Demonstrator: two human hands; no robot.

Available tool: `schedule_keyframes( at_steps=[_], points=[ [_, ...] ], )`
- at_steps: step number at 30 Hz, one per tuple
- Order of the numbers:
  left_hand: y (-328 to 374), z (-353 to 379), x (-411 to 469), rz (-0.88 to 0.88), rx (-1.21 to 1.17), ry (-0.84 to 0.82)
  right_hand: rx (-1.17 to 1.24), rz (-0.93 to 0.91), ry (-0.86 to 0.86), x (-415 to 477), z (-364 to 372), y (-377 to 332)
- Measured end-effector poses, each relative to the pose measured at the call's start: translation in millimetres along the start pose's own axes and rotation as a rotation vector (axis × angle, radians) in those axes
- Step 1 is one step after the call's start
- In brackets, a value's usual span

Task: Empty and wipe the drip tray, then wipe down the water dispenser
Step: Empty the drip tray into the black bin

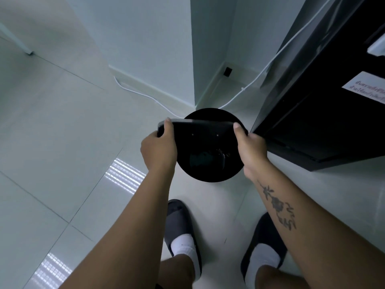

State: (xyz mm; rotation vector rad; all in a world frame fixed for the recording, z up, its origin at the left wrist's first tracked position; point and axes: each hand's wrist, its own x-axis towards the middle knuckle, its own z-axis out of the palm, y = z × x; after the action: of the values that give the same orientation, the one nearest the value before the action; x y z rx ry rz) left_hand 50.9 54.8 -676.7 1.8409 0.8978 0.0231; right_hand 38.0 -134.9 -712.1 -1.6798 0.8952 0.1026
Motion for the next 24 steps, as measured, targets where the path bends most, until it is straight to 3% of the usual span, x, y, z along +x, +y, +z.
schedule_keyframes(
  at_steps=[14, 24],
  points=[
    [-2.7, -2.4, -5.4, -0.101, -0.016, -0.048, -0.049, 0.006, 0.006, -3.9, -1.9, 4.5],
    [7.1, -1.1, -6.8, 0.019, 0.003, -0.016, 0.009, 0.017, -0.022, 5.4, -4.3, 1.1]
  ],
)
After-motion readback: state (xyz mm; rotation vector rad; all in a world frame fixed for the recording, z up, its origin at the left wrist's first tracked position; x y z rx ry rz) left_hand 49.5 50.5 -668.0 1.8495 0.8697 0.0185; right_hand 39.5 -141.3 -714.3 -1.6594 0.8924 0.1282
